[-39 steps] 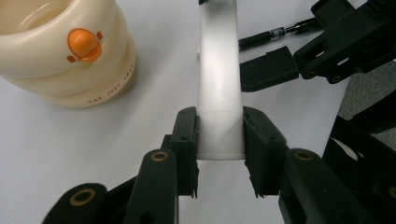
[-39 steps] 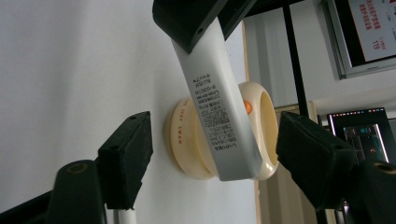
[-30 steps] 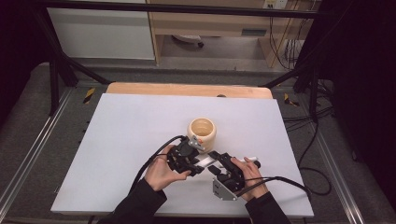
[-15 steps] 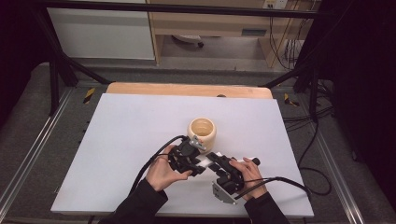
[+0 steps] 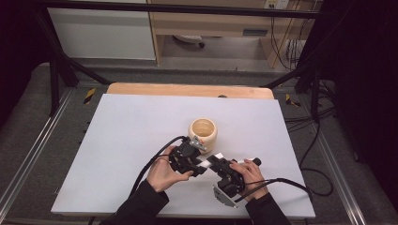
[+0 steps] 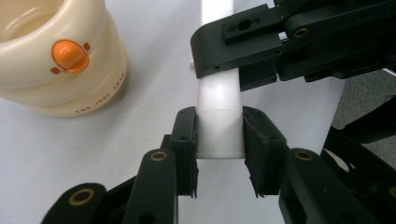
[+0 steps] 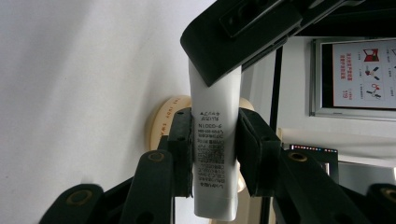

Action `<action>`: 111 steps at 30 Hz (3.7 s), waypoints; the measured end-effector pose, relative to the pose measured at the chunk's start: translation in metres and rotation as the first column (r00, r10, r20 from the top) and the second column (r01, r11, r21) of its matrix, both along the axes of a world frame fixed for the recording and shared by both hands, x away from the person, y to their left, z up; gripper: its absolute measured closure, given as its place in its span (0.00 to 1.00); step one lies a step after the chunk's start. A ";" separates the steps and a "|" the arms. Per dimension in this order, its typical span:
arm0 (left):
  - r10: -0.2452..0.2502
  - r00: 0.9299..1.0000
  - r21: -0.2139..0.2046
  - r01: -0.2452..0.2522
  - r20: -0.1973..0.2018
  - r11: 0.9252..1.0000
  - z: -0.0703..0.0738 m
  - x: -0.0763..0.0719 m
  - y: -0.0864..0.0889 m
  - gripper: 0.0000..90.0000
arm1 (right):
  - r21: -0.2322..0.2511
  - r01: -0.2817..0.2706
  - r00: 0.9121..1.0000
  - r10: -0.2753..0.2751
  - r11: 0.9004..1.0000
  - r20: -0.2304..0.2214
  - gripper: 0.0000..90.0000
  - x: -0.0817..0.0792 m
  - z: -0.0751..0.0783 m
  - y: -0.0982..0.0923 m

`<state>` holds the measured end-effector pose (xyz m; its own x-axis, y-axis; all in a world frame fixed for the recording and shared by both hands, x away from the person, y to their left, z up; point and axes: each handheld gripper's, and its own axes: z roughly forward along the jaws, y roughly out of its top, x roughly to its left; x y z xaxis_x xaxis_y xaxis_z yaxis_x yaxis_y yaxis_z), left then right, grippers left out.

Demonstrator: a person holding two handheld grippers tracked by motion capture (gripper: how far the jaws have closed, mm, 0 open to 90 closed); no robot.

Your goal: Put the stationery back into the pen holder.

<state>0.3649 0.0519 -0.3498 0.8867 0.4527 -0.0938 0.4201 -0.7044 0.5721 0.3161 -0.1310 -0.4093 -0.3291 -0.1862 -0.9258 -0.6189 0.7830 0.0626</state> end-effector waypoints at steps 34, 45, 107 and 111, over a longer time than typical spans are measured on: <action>0.175 0.954 -0.118 -0.150 0.244 0.982 -0.032 -0.017 0.095 0.10 | 0.221 0.285 0.924 -0.207 0.933 -0.321 0.77 0.023 0.018 -0.019; 0.299 0.930 -0.164 -0.267 0.215 0.949 -0.056 -0.014 0.138 0.06 | 0.401 0.408 0.836 -0.160 0.820 -0.524 0.78 0.036 0.030 -0.029; 0.374 0.909 -0.216 -0.333 0.186 0.918 -0.082 -0.016 0.181 0.05 | 0.531 0.779 0.529 0.106 0.333 -0.842 0.78 0.127 0.014 0.028; 0.375 0.908 -0.217 -0.335 0.185 0.917 -0.082 -0.016 0.181 0.05 | 0.517 0.794 0.511 0.108 0.321 -0.853 0.78 0.128 0.010 0.027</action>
